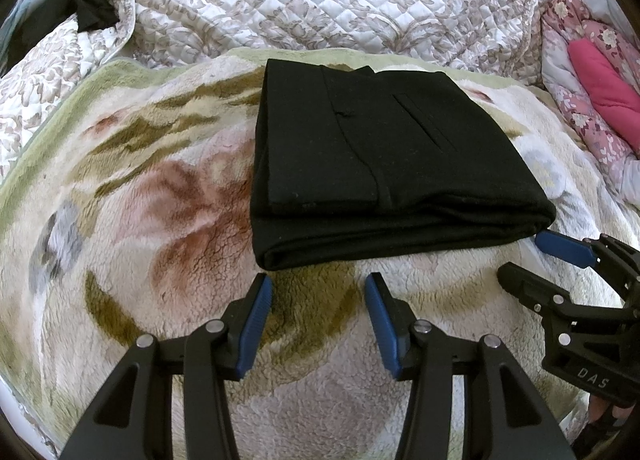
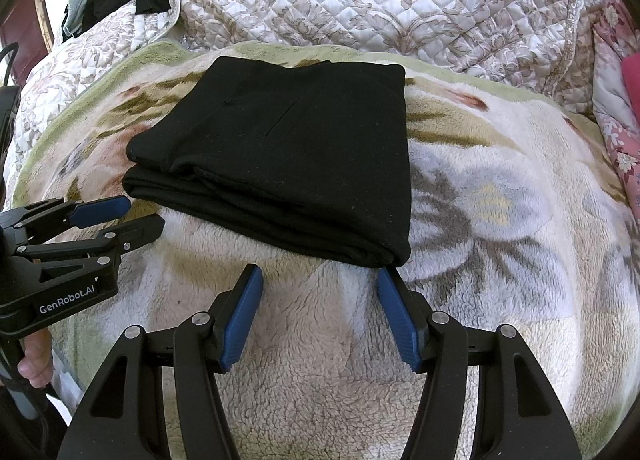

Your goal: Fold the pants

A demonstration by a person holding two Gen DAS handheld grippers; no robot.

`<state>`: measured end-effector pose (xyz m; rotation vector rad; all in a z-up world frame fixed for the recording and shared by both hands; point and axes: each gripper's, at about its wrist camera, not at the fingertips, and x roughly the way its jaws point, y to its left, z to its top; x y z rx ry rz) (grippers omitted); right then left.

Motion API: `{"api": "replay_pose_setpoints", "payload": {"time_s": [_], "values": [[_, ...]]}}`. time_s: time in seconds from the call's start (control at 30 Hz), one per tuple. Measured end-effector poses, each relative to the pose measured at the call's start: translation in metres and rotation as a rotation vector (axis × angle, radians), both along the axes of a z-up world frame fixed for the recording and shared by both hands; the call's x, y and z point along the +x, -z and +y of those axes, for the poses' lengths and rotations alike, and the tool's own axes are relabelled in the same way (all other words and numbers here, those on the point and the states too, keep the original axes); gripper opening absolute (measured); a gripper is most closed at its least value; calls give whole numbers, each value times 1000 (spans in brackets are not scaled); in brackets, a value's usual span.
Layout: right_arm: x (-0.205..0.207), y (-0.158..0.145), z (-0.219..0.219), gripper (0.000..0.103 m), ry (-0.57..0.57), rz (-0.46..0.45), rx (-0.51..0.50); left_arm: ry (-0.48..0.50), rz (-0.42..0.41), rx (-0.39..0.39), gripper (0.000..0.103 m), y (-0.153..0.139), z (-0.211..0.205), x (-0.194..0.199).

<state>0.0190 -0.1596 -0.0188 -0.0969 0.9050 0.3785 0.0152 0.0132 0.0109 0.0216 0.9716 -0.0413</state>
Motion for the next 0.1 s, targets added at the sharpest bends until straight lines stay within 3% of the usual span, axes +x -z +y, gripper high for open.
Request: {"api": "replay_pose_setpoints", "payload": {"time_s": [0.1], "values": [[0,0,0,60,0,-1,0,0,1,1,52,0,1,0]]}}
